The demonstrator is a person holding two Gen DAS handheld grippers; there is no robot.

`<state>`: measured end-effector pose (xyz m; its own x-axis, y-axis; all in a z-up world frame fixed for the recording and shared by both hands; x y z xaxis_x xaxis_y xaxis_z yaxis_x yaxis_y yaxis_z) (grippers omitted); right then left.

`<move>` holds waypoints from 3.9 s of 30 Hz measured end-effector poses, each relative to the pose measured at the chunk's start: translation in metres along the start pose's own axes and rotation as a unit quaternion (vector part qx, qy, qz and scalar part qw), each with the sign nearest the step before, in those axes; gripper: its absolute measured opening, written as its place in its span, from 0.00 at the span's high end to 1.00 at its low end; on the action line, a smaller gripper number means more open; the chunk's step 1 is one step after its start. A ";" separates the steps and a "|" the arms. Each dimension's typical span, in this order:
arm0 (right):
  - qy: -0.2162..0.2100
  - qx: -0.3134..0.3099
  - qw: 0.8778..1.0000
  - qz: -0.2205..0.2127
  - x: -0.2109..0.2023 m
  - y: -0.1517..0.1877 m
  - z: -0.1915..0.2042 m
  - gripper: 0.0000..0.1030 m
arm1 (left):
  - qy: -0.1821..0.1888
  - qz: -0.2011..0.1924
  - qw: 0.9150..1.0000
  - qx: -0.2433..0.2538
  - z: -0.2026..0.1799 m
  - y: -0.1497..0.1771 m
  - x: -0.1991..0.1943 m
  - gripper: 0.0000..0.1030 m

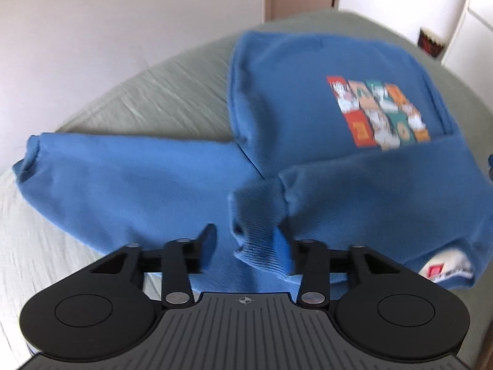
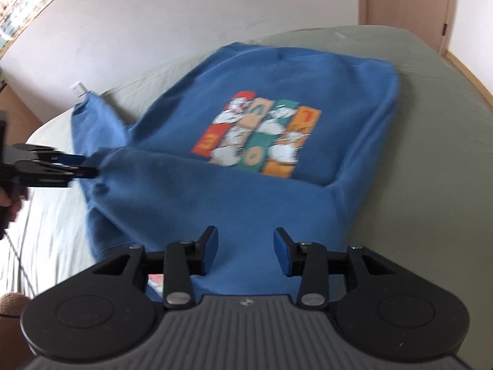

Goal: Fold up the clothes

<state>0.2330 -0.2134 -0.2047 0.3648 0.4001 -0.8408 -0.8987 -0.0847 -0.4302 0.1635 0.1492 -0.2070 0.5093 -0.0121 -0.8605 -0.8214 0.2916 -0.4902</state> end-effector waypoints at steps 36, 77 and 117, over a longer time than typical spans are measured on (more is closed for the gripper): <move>0.041 0.165 0.985 -0.008 0.067 -0.023 -0.084 0.65 | -0.033 0.021 0.999 0.011 -0.006 -0.031 0.050 0.68; 0.060 -0.006 0.998 0.035 -0.025 0.076 -0.069 0.90 | -0.010 0.022 0.999 0.046 -0.029 -0.010 0.007 0.38; -0.074 -0.052 0.996 0.008 -0.005 0.000 0.149 0.54 | -0.065 0.028 0.993 -0.098 0.087 0.038 -0.008 0.32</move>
<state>0.1948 -0.0792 -0.1519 0.3046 0.5276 -0.7930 -0.8713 -0.1821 -0.4558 0.1506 0.2434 -0.2064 0.4799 0.1252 -0.8684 -0.8770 0.0967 -0.4707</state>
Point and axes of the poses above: each gripper's, at about its wrist camera, not at the fingertips, and x roughly the way its jaws point, z to its left, y to its underside, the point moved 5 cm from there along x, roughly the way its jaws point, and after that the axes turned 14 degrees about x, right-handed, at the moved point
